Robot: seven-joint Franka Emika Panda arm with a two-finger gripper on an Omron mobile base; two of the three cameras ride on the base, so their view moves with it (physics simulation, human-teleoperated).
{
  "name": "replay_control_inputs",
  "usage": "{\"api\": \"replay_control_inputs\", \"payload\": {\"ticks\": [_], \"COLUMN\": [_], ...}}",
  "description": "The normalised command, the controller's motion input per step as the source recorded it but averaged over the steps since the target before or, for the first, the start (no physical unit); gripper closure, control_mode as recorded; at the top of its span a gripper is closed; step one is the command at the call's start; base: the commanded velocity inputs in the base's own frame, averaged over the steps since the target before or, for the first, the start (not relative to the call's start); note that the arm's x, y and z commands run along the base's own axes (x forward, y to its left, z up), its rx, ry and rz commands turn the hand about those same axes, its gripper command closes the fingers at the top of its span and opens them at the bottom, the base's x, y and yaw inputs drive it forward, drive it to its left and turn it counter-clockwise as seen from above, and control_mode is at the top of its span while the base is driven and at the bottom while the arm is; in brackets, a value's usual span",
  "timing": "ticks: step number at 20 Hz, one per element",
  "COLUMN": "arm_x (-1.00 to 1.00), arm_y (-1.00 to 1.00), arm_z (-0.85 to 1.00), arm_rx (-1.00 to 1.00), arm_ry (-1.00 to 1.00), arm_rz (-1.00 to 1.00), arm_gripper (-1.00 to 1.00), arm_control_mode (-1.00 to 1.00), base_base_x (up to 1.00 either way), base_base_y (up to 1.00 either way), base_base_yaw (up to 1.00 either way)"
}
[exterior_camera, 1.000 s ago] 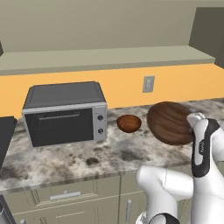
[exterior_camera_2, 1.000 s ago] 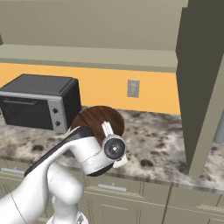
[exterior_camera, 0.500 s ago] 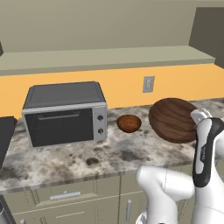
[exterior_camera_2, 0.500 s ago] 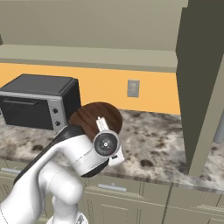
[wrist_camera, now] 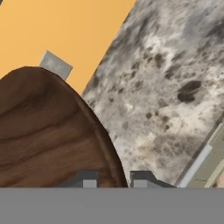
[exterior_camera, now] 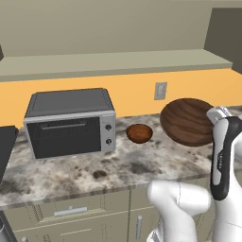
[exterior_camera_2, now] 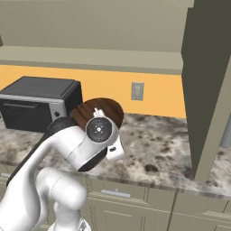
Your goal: Pick up the bowls on the counter and stack them on top of one another in the open cabinet. Place the smaller bowl on top of the larger bowl.
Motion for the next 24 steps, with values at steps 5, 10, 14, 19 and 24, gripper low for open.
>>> {"api": "replay_control_inputs", "payload": {"ticks": [5,10,14,19,24], "arm_x": [-0.18,-0.11,0.04,0.12,0.16], "arm_y": [0.0,0.07,0.11,0.1,0.11], "arm_z": [0.48,0.48,0.47,0.46,0.43], "arm_rx": [-0.02,0.0,-0.01,-0.01,-0.01], "arm_ry": [-0.01,-0.04,-0.02,-0.01,-0.02], "arm_rz": [0.0,0.01,0.0,-0.01,-0.02], "arm_gripper": [1.0,1.0,1.0,1.0,1.0], "arm_control_mode": [-1.0,-1.0,-1.0,-1.0,-1.0], "base_base_x": [0.0,0.0,0.0,0.0,0.0], "base_base_y": [0.0,0.0,0.0,0.0,0.0], "base_base_yaw": [0.0,0.0,0.0,0.0,0.0]}}
